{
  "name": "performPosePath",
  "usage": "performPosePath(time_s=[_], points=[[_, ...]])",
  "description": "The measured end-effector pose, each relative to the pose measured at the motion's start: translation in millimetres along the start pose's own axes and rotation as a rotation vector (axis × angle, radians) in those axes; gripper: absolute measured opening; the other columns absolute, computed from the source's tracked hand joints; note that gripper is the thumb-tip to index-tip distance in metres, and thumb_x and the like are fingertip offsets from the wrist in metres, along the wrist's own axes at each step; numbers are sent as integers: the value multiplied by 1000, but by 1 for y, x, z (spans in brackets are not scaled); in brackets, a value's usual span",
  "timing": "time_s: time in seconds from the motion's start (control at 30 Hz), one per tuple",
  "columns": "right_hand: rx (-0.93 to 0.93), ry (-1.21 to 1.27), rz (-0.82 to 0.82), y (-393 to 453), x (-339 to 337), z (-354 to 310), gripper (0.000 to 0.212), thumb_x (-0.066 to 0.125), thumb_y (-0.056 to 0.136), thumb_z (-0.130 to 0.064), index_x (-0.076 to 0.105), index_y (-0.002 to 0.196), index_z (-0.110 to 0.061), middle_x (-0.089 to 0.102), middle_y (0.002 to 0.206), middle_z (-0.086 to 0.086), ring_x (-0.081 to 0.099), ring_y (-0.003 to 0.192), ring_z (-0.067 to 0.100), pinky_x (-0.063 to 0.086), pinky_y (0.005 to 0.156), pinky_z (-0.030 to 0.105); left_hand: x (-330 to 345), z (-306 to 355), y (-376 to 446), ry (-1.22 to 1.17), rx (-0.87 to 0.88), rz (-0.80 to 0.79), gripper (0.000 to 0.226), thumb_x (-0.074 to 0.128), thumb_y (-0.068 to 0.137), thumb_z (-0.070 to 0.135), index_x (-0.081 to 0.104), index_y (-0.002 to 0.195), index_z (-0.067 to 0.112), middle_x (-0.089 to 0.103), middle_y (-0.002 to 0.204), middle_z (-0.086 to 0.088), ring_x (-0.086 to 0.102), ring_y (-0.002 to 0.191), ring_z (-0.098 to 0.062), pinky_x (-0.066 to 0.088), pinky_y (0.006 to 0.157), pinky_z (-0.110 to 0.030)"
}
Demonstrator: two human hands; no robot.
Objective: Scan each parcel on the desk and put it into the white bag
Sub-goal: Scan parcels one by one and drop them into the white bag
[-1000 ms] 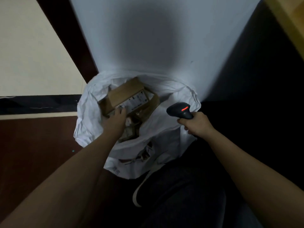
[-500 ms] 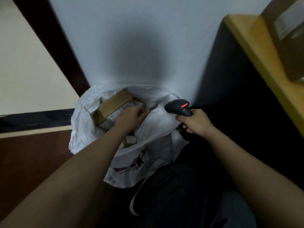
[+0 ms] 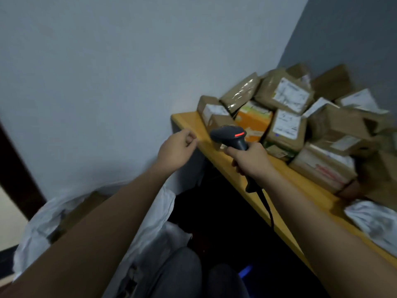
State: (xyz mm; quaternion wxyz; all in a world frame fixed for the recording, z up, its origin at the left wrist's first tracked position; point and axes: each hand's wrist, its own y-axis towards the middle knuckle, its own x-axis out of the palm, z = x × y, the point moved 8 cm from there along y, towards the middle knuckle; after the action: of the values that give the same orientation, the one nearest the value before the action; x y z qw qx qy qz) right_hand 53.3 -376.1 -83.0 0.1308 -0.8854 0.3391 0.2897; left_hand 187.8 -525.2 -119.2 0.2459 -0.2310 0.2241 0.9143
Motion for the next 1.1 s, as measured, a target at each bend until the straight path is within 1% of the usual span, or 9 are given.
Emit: performPosePath(time_s=[0.07, 0.17, 0.3, 0.4, 0.6, 0.73, 0.83, 0.9, 1.1], points=[[13, 13, 29, -3, -34, -4, 19, 67, 89, -26, 60, 81, -9, 58, 67, 9, 52, 53, 21, 42, 53, 32, 20, 29, 16, -25, 4, -46, 18, 58, 93, 36, 59, 105, 23, 60, 86, 12, 61, 90, -16, 52, 85, -39], [42, 56, 78, 0, -76, 5, 18, 65, 91, -22, 60, 88, -5, 55, 70, 11, 49, 53, 20, 41, 52, 31, 55, 55, 39, 35, -24, -90, 34, 62, 90, 40, 54, 117, 20, 61, 116, 0, 58, 103, -19, 49, 85, -35], [42, 91, 150, 12, -109, 23, 16, 64, 91, -19, 59, 82, -6, 53, 66, 9, 48, 50, 18, 40, 47, 27, 87, 69, 64, 193, -125, -43, 83, 67, 82, 52, 31, 145, 12, 37, 145, -13, 41, 128, -31, 39, 101, -41], [33, 123, 163, 25, -116, 32, 18, 64, 91, -17, 58, 76, -9, 53, 63, 7, 48, 48, 16, 40, 45, 24, 105, 73, 78, 284, -213, -37, 104, 67, 75, 65, 19, 149, 9, 23, 152, -16, 28, 137, -35, 33, 106, -42], [37, 144, 154, 42, -121, 50, 16, 65, 89, -18, 57, 80, -8, 53, 67, 11, 50, 51, 18, 41, 48, 26, 129, 63, 100, 442, -246, -111, 85, 62, 80, 64, 35, 142, 12, 15, 155, -20, 31, 134, -40, 41, 99, -46], [45, 142, 139, 39, -123, 60, 16, 66, 89, -19, 58, 85, -6, 54, 71, 14, 50, 53, 19, 41, 48, 28, 124, 63, 91, 483, -212, -122, 75, 60, 82, 57, 39, 137, 11, 21, 151, -22, 40, 127, -40, 45, 96, -45], [48, 125, 135, 29, -126, 66, 18, 67, 89, -23, 59, 86, -7, 57, 72, 14, 52, 53, 18, 43, 48, 27, 116, 65, 70, 485, -196, -116, 76, 65, 78, 56, 42, 135, 11, 33, 144, -19, 49, 117, -36, 49, 92, -44], [50, 130, 135, 19, -130, 69, 20, 69, 89, -26, 58, 86, -10, 59, 72, 13, 54, 54, 18, 44, 49, 27, 111, 69, 49, 472, -190, -126, 80, 65, 78, 59, 42, 137, 11, 34, 143, -16, 48, 118, -35, 49, 90, -42], [65, 159, 114, -25, -141, 77, 21, 68, 89, -26, 60, 97, -9, 61, 74, 12, 55, 55, 18, 45, 50, 28, 111, 103, -30, 416, -69, -199, 84, 50, 79, 76, 47, 139, 17, 24, 153, -10, 40, 129, -32, 43, 100, -42]])
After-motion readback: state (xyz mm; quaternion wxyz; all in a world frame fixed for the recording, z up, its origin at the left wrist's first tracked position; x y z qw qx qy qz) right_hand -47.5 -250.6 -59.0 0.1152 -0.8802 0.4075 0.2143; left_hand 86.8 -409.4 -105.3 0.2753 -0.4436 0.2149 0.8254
